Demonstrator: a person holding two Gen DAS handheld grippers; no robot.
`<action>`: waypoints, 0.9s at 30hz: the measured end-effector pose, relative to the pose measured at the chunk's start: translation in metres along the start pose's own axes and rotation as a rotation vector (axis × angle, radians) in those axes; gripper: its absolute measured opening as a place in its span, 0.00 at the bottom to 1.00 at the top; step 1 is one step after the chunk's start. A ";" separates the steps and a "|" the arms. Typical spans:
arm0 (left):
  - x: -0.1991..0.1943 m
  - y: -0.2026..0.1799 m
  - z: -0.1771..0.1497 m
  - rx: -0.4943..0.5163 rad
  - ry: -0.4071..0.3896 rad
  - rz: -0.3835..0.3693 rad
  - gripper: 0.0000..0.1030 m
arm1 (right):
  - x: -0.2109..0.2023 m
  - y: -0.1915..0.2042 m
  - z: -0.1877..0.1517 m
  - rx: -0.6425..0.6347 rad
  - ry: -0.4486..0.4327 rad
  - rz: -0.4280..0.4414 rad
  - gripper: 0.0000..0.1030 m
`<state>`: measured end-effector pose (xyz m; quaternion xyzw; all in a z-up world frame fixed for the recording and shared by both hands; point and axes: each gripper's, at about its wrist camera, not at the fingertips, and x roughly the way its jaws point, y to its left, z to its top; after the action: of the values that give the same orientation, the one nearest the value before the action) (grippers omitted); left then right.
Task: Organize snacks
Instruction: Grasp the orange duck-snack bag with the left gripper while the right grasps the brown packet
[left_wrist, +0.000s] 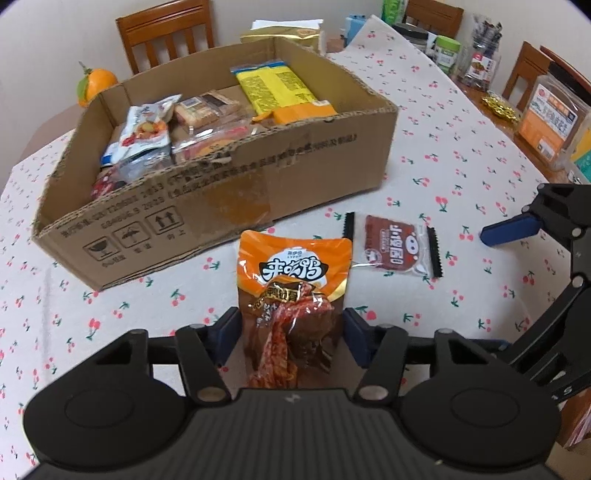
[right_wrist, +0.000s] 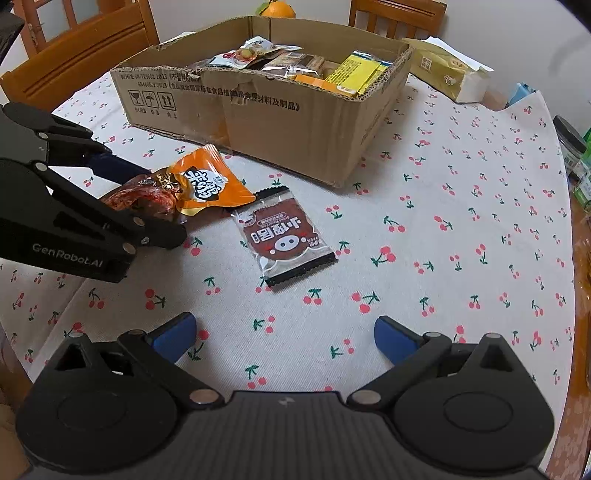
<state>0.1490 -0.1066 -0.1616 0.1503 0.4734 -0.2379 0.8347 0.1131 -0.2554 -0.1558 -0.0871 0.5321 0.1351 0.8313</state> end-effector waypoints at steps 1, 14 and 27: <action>-0.001 0.002 0.000 -0.009 0.004 0.002 0.53 | 0.000 0.000 0.001 -0.002 0.000 0.001 1.00; -0.008 0.043 -0.013 -0.185 0.018 0.095 0.54 | 0.026 0.001 0.041 -0.131 -0.034 0.072 1.00; -0.013 0.044 -0.014 -0.176 0.005 0.094 0.62 | 0.023 0.036 0.038 -0.239 0.014 0.160 1.00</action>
<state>0.1568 -0.0599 -0.1562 0.0992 0.4867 -0.1556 0.8538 0.1439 -0.2073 -0.1609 -0.1436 0.5232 0.2627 0.7979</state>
